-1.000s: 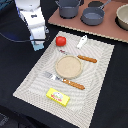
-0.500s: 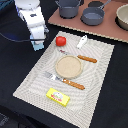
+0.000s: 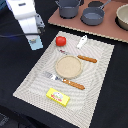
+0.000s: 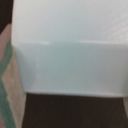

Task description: Interact with the objects in diverse but meaningful ways.

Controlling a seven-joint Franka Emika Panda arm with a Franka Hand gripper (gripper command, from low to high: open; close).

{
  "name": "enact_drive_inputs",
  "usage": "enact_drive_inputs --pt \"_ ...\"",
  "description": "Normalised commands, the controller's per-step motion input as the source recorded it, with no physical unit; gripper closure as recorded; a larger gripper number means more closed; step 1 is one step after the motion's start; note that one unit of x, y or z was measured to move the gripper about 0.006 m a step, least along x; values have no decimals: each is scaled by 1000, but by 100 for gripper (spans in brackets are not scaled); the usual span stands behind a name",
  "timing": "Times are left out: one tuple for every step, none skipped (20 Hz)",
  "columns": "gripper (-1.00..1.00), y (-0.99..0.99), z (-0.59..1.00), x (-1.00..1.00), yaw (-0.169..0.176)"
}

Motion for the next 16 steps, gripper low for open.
enact_drive_inputs --pt "100 -720 426 531 -30" --pt "100 -749 417 554 -19" --pt "100 -751 420 586 -14" --pt "100 -751 420 631 -10" --pt "100 -731 434 691 -14" --pt "100 -726 443 706 -16" --pt "100 -726 440 709 -17" --pt "100 -723 437 717 -17" --pt "100 -723 437 720 -16" --pt "100 -723 429 717 -16" --pt "100 -723 420 714 -16" --pt "100 -723 403 709 -18" --pt "100 -720 377 706 -19" --pt "100 -720 351 703 -19" --pt "100 -720 320 697 -19" --pt "100 -726 260 689 -19"
